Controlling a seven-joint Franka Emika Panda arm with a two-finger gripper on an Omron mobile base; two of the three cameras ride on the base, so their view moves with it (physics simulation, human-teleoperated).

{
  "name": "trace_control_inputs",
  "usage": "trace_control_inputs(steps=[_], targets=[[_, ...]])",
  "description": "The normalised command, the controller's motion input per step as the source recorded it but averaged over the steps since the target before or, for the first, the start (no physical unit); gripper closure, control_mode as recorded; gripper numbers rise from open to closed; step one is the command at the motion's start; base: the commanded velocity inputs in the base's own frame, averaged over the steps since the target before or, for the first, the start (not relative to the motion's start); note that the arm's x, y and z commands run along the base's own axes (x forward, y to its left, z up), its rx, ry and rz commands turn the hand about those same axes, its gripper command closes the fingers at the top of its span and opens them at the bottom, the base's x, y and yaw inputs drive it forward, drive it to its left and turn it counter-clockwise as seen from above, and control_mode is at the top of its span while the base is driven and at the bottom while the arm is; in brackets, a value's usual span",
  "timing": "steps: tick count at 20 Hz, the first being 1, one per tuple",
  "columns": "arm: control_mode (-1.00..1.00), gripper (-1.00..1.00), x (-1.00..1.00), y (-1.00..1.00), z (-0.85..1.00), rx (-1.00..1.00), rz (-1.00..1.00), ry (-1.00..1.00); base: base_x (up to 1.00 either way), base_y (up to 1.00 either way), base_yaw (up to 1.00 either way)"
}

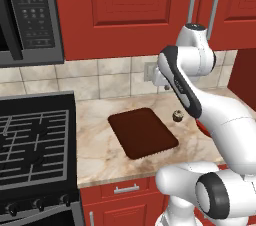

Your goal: Place the bowl with donut and the cupcake onto the tray.

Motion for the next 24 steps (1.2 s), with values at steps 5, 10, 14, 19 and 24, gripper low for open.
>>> trace_control_inputs(steps=[5, 10, 14, 19, 24], targets=[[-1.0, -1.0, 0.0, -0.03, 0.0, 0.0, 0.0, 0.03, 0.0, 0.0, 0.0], [-1.0, -1.0, -0.07, -0.26, -0.04, 0.0, 0.0, 0.05, 0.0, 0.0, 0.0], [-1.0, -1.0, -0.12, -0.44, -0.12, 0.0, 0.0, 0.06, 0.0, 0.0, 0.0], [-1.0, -1.0, -0.09, -0.52, -0.23, 0.0, 0.0, 0.04, 0.0, 0.0, 0.0], [-1.0, -1.0, -0.02, -0.46, -0.36, -0.02, 0.0, 0.0, 0.0, 0.0, 0.0]])
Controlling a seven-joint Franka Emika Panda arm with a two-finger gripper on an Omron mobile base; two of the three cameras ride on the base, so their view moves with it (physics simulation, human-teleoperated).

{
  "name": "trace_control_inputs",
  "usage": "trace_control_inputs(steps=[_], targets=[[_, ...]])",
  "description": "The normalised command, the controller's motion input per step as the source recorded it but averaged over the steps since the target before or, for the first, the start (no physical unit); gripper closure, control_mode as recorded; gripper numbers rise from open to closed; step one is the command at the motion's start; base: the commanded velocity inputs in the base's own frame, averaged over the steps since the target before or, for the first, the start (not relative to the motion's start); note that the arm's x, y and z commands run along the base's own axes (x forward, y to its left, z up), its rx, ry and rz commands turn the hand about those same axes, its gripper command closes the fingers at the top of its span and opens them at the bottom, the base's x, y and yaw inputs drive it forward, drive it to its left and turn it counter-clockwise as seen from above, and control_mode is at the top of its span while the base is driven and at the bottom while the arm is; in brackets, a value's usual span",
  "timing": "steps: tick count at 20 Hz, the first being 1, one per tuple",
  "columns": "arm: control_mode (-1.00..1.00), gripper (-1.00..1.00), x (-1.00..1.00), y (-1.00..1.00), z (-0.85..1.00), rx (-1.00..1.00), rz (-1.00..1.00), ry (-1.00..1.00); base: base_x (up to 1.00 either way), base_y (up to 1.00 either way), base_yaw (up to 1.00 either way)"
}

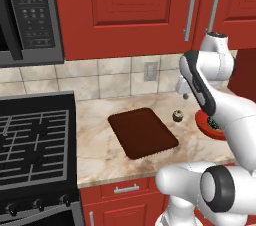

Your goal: Place the bowl with donut and the cupcake onto the tray.

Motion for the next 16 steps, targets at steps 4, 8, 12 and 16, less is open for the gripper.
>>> trace_control_inputs(steps=[4, 8, 12, 16], targets=[[-1.0, -1.0, -0.01, -0.44, -0.43, -0.02, 0.0, 0.01, 0.0, 0.0, 0.0], [-1.0, -1.0, 0.0, -0.39, -0.42, -0.01, 0.0, 0.02, 0.0, 0.0, 0.0], [-1.0, -1.0, 0.0, -0.37, -0.42, -0.01, 0.0, 0.04, 0.0, 0.0, 0.0], [-1.0, -1.0, 0.0, -0.33, -0.38, -0.01, 0.0, 0.08, 0.0, 0.0, 0.0]])
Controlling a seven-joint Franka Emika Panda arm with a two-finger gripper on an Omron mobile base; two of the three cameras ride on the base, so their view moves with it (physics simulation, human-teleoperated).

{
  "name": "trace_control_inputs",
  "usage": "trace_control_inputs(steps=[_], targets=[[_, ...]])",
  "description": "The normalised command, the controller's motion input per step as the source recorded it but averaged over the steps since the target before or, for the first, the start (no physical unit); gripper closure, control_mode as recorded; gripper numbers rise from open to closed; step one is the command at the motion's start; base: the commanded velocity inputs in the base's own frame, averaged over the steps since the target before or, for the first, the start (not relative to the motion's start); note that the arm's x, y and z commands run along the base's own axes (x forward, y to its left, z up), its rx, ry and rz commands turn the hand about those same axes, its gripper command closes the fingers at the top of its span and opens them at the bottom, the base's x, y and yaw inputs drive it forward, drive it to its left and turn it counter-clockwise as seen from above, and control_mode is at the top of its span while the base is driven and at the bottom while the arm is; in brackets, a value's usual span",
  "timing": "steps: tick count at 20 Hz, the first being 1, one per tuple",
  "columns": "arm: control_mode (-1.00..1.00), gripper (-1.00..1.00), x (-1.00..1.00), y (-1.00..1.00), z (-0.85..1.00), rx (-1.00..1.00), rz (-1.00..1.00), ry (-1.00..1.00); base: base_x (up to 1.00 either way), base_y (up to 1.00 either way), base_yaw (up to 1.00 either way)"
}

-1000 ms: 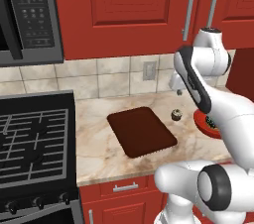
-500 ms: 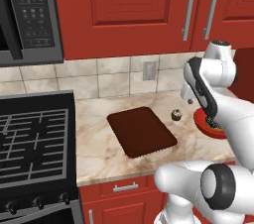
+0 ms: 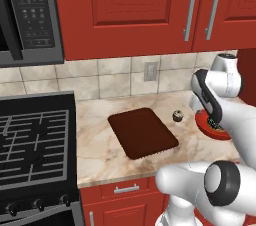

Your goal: Place the bowl with donut and the cupcake onto the tray.

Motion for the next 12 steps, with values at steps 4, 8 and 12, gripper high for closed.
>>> trace_control_inputs(steps=[4, 8, 12], targets=[[-1.0, -1.0, 0.01, -0.18, -0.34, -0.01, 0.0, 0.08, 0.0, 0.0, 0.0], [-1.0, -1.0, 0.0, -0.14, -0.38, -0.01, 0.0, 0.07, 0.0, 0.0, 0.0], [-1.0, -1.0, 0.0, -0.23, -0.34, 0.0, 0.0, 0.05, 0.0, 0.0, 0.0]])
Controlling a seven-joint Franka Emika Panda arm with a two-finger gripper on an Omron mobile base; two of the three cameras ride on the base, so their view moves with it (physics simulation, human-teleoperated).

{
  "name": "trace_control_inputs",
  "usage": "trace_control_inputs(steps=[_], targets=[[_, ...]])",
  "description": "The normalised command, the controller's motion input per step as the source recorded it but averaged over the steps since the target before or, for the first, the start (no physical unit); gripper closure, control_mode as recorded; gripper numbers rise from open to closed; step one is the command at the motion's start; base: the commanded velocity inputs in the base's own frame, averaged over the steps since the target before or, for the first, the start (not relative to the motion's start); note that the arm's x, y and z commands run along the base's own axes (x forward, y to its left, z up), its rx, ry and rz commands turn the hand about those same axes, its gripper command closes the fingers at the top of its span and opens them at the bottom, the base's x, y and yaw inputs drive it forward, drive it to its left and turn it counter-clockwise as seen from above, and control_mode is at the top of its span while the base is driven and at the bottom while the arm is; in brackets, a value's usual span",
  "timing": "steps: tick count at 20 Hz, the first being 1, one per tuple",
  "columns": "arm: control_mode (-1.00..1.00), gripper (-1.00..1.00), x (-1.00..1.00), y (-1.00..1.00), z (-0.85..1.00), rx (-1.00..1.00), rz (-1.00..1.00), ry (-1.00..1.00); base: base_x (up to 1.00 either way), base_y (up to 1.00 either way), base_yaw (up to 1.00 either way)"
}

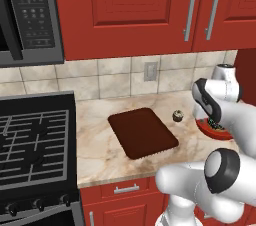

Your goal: Place the bowl with donut and the cupcake onto the tray.

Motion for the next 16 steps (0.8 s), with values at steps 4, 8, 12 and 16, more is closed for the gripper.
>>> trace_control_inputs(steps=[4, 8, 12, 16], targets=[[-1.0, -1.0, 0.0, -0.19, -0.31, 0.0, 0.0, 0.02, 0.0, 0.0, 0.0], [-1.0, -1.0, 0.0, -0.09, -0.32, 0.0, 0.01, 0.0, 0.0, 0.0, 0.0], [-1.0, -1.0, 0.02, -0.05, -0.26, 0.0, 0.02, 0.0, 0.0, 0.0, 0.0], [-1.0, -1.0, 0.1, -0.03, -0.22, 0.0, 0.03, 0.0, 0.0, 0.0, 0.0]])
